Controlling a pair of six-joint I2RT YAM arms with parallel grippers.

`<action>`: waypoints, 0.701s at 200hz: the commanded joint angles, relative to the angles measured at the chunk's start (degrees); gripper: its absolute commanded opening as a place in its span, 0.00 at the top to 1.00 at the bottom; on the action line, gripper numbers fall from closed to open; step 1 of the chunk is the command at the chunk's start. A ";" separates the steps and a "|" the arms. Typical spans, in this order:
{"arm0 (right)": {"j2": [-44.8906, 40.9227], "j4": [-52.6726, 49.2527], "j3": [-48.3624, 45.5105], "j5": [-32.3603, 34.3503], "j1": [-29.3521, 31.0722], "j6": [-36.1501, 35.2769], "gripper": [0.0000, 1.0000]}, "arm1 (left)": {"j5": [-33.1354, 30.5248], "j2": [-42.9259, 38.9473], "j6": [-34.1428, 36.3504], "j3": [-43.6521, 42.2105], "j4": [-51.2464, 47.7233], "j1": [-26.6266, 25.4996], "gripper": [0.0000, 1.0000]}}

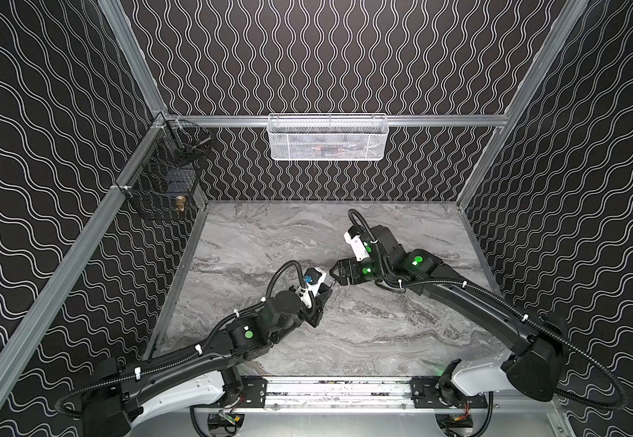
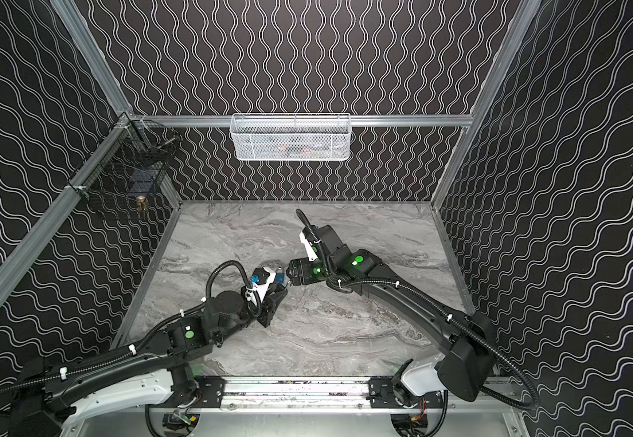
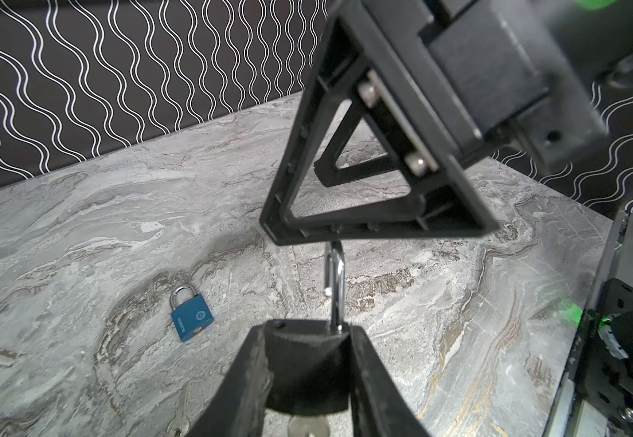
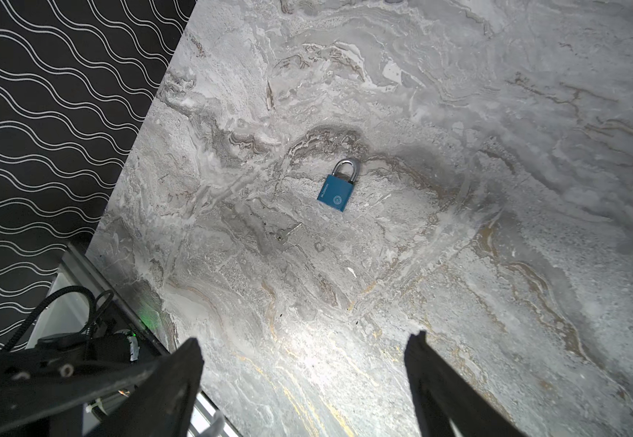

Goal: Unlock with the key
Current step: 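Pull the right gripper back from the padlock while the left gripper holds it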

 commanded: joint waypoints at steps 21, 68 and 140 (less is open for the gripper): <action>-1.15 -1.83 -0.25 -2.70 -0.17 -1.20 0.15 | -1.79 -1.28 0.98 -0.70 3.66 0.07 1.00; -2.88 -1.47 -1.85 -2.95 -0.25 -0.72 0.15 | -2.84 -0.59 0.83 0.34 2.82 0.07 1.00; -8.90 -1.21 -7.03 1.68 -2.04 1.31 0.14 | -4.98 0.71 -1.08 2.23 1.10 0.05 1.00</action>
